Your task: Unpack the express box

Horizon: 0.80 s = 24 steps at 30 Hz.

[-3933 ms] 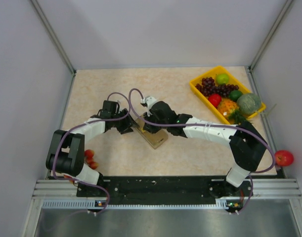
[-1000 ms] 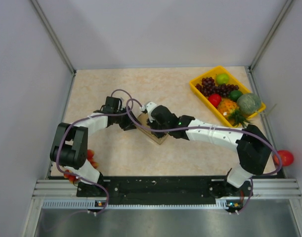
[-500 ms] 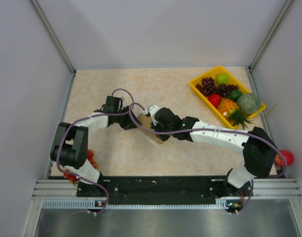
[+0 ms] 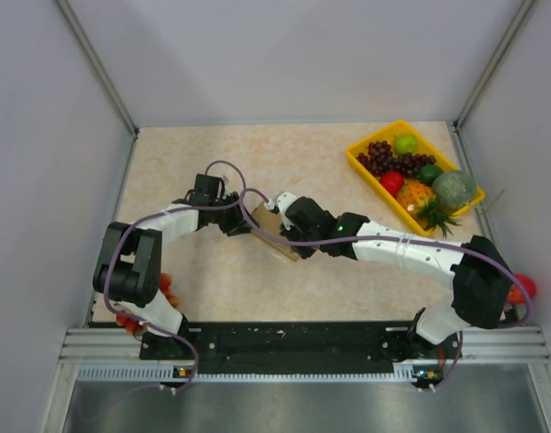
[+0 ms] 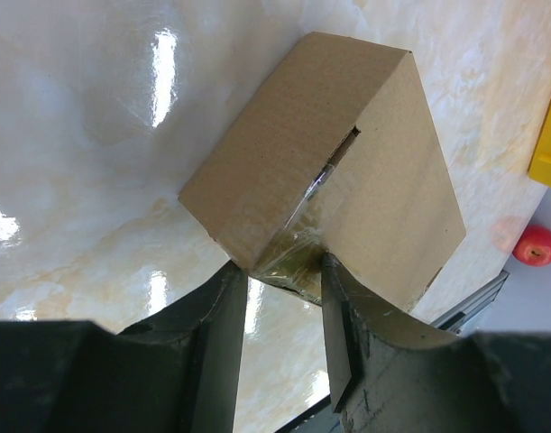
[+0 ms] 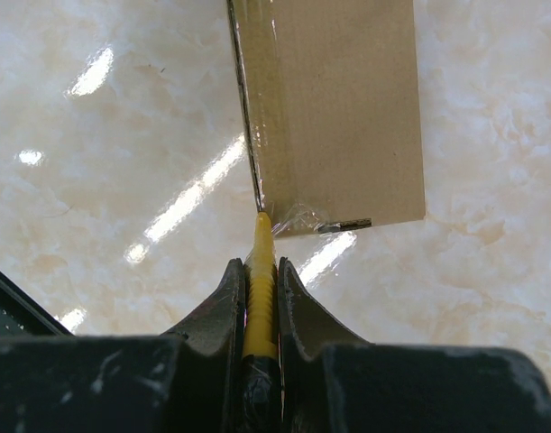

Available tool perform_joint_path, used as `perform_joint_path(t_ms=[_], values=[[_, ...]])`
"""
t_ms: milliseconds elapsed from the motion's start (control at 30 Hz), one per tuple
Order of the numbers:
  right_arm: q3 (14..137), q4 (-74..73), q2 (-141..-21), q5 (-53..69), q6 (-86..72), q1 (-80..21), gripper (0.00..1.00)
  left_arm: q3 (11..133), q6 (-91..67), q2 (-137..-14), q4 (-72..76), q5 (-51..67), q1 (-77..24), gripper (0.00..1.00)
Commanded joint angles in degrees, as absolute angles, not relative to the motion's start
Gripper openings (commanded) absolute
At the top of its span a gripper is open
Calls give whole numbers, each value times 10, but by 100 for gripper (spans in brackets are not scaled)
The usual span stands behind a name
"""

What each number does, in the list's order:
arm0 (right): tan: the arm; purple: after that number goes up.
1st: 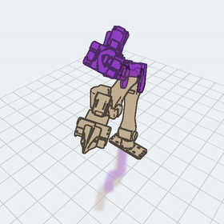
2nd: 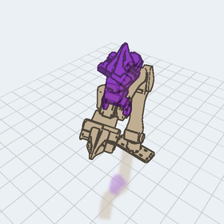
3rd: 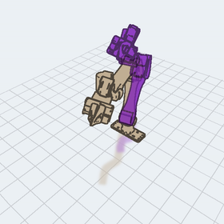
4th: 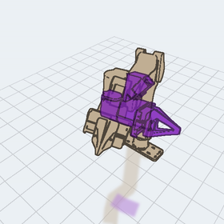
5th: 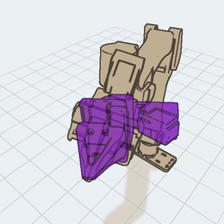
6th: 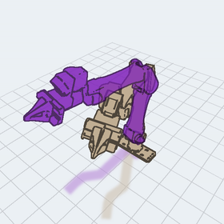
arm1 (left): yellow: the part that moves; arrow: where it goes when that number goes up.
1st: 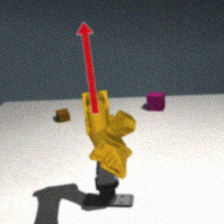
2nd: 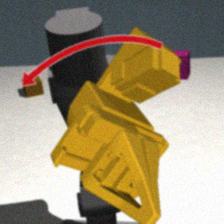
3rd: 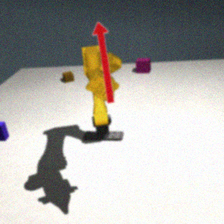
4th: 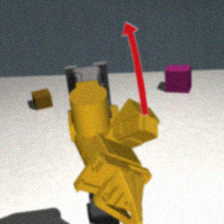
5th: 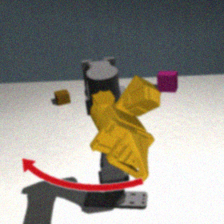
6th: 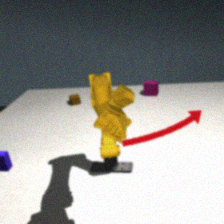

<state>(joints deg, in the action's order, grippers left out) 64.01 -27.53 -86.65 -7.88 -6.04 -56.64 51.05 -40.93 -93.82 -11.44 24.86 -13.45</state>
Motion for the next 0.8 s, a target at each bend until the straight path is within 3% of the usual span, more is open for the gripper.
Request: perform_joint_path(t_ms=[0,333,767], values=[[641,-355,-842,-105,-61,-573,0,510,-370,-971,-126,117,-125,41],[630,-355,-879,-111,-75,-573,0,511,-371,-969,-121,121,-125,41],[662,-266,-714,-221,-113,-573,0,492,-370,-907,-115,141,-125,49]])
